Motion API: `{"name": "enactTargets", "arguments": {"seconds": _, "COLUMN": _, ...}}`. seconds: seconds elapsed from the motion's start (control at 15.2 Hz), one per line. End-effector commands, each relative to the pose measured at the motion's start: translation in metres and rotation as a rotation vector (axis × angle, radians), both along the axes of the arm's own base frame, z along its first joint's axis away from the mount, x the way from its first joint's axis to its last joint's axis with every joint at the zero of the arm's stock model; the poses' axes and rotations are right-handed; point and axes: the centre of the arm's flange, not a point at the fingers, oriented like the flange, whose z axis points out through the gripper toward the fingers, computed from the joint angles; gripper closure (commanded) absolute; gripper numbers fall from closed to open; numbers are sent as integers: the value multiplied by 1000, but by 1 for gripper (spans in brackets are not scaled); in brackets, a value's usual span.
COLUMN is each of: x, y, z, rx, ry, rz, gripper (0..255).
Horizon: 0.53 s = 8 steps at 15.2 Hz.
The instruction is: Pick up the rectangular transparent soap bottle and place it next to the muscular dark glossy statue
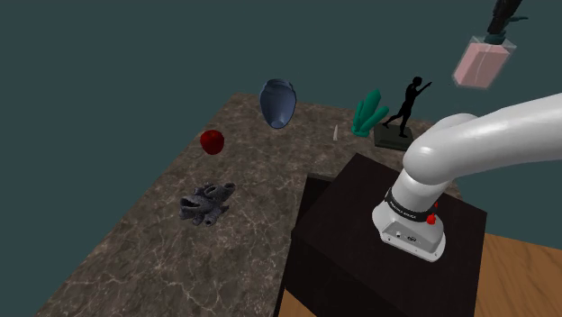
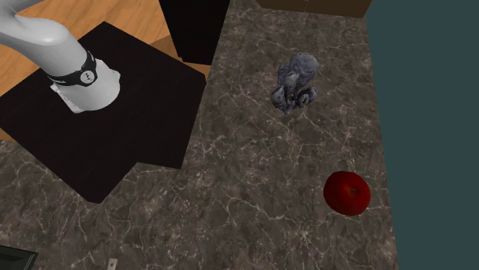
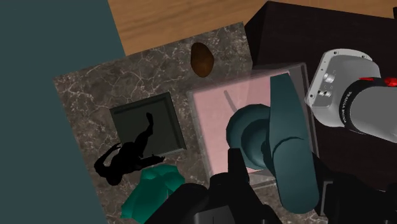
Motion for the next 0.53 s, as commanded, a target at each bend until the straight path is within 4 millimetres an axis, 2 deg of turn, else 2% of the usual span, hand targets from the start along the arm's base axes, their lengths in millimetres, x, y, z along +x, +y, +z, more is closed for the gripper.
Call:
{"name": "enactTargets", "arguments": {"seconds": 0.0, "x": 0, "y": -1, "z": -10, "rx": 0, "ry": 0, "rz": 1, "gripper": 255}}
{"name": "enactTargets", "arguments": {"seconds": 0.46, "x": 0, "y": -1, "z": -47, "rx": 0, "ry": 0, "rz": 1, "gripper": 255}}
